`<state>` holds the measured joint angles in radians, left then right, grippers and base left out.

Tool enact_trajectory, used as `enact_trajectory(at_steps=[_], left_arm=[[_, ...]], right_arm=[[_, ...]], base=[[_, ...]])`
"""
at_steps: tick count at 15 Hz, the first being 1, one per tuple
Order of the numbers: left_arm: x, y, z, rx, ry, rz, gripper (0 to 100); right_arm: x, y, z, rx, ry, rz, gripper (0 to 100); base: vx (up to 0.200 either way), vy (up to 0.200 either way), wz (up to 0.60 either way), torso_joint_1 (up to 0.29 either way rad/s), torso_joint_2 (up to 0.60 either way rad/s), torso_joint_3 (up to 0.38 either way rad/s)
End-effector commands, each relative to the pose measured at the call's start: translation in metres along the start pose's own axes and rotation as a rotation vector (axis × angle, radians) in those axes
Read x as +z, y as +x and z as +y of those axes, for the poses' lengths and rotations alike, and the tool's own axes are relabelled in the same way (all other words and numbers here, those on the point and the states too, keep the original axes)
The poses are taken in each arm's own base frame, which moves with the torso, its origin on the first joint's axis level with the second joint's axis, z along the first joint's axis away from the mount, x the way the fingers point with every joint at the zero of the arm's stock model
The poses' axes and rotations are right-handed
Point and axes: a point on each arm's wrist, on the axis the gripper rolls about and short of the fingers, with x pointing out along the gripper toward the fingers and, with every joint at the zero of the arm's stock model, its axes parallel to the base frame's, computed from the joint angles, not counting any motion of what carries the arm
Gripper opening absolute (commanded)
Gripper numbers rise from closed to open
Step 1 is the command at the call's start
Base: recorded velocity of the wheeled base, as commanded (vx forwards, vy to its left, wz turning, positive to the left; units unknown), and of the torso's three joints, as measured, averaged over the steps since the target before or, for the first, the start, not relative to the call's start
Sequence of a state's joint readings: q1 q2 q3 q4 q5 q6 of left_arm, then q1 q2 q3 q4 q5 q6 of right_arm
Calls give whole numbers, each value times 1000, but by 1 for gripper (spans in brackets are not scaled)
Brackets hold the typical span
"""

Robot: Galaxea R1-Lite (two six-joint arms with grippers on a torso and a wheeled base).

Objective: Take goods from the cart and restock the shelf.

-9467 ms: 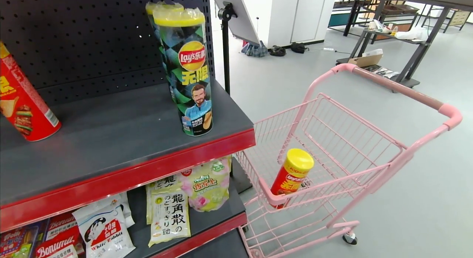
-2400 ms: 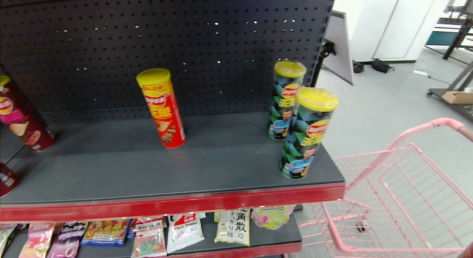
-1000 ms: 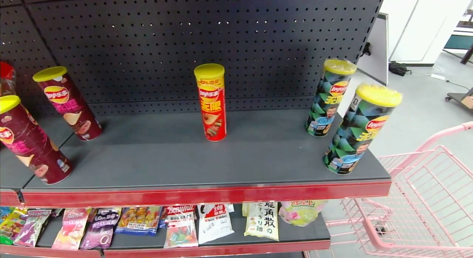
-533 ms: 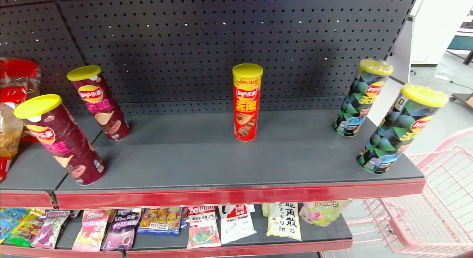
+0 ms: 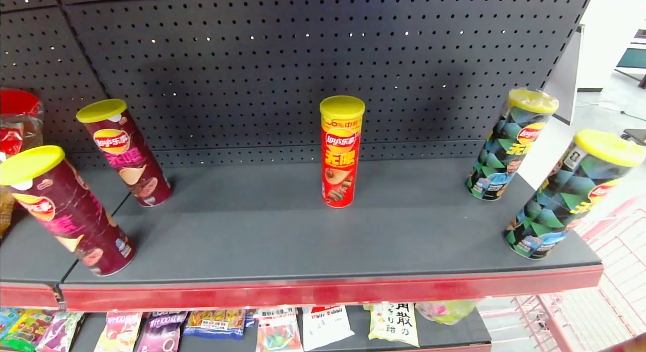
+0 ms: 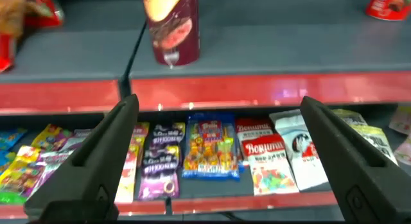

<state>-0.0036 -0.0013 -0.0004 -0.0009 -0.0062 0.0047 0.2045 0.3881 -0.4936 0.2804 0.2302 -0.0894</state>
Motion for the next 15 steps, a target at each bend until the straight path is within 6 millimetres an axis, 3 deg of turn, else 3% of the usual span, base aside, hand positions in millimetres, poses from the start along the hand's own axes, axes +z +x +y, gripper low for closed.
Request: enact_trajectory(at_steps=[1, 6, 13, 14, 15], left_arm=[[0, 0, 0, 1, 0, 1, 100], [0, 0, 0, -2, 0, 3, 100], [2, 2, -1, -44, 4, 19, 100], [29, 0, -1, -90, 1, -25, 100], [84, 13, -1, -127, -43, 0, 100]], right_arm=[[1, 2, -1, 22, 1, 12, 0], [10, 5, -2, 76, -8, 13, 0], [8, 7, -2, 96, -8, 28, 0], [11, 10, -3, 97, -6, 37, 0], [13, 13, -4, 100, -5, 46, 0]], base=[[0, 0, 0, 0, 0, 0], [0, 0, 0, 0, 0, 0], [0, 0, 0, 0, 0, 0], [0, 0, 0, 0, 0, 0], [0, 0, 0, 0, 0, 0]])
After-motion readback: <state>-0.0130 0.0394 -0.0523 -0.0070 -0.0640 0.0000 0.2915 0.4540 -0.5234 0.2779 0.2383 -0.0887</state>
